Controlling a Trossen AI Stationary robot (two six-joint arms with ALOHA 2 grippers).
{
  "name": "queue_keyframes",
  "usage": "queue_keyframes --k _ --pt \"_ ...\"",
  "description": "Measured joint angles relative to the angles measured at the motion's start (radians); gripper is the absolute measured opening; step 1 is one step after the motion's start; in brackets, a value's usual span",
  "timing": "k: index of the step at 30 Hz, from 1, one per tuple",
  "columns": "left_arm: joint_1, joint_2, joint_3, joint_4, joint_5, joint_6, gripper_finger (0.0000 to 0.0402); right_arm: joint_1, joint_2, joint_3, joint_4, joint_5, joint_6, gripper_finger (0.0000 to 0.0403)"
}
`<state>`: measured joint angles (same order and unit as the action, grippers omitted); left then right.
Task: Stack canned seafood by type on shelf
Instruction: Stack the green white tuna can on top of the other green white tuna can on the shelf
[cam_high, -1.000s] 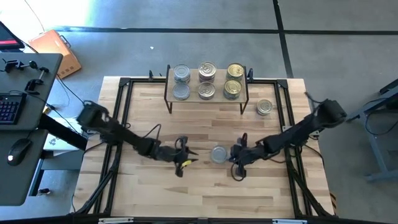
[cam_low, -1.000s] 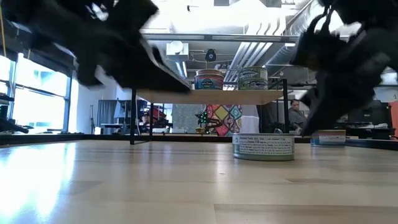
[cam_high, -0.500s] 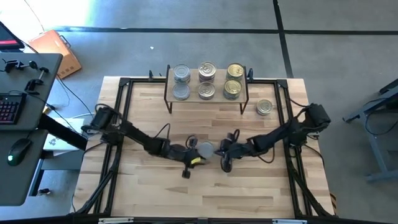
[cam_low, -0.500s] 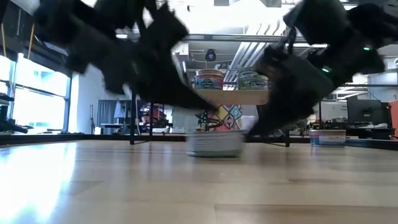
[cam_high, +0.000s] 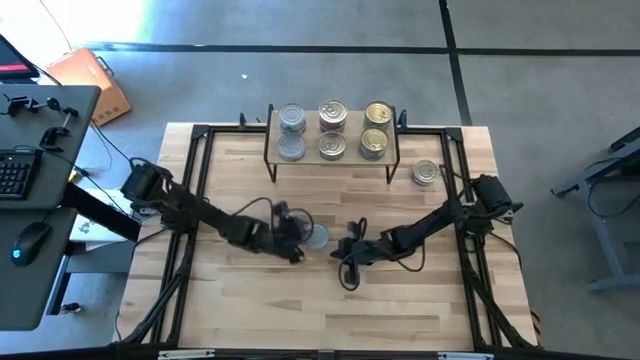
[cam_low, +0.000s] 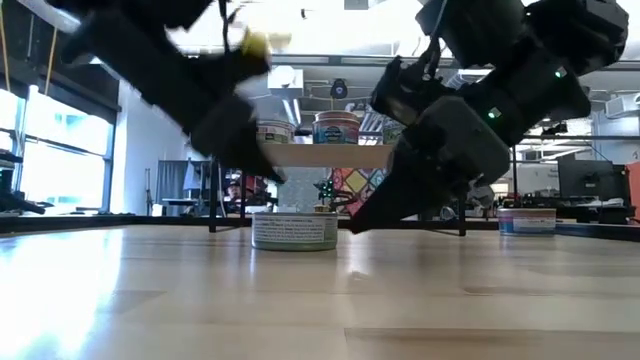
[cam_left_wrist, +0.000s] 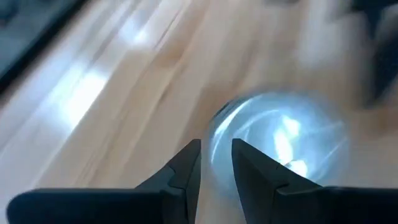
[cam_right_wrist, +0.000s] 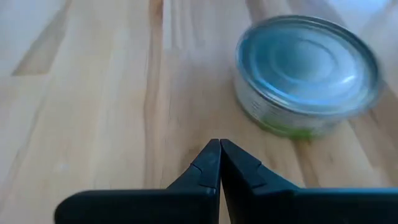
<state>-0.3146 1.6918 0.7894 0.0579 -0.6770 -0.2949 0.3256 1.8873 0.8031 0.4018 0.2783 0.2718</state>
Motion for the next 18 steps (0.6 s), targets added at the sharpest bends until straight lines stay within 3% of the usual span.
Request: queue_keyframes --k 2,7,12,18 --pt "0.040 0.017 -0.016 -0.041 0.021 -0.046 0.0073 0.001 0.012 0.016 -0.005 -0.005 0.008 0.0000" --pt "0.084 0.078 -0.043 0.021 0.199 -0.013 0.0046 -0.016 0.041 0.041 -0.069 -0.012 0.001 0.0000" --pt "0.019 0.063 -0.033 0.035 0.324 0.043 0.0025 -0.032 0.026 0.063 -0.166 0.082 0.012 0.0000" --pt "-0.119 0.010 -0.003 0.032 0.306 0.054 0.0009 -0.042 -0.052 0.090 -0.386 0.207 0.092 0.0000"
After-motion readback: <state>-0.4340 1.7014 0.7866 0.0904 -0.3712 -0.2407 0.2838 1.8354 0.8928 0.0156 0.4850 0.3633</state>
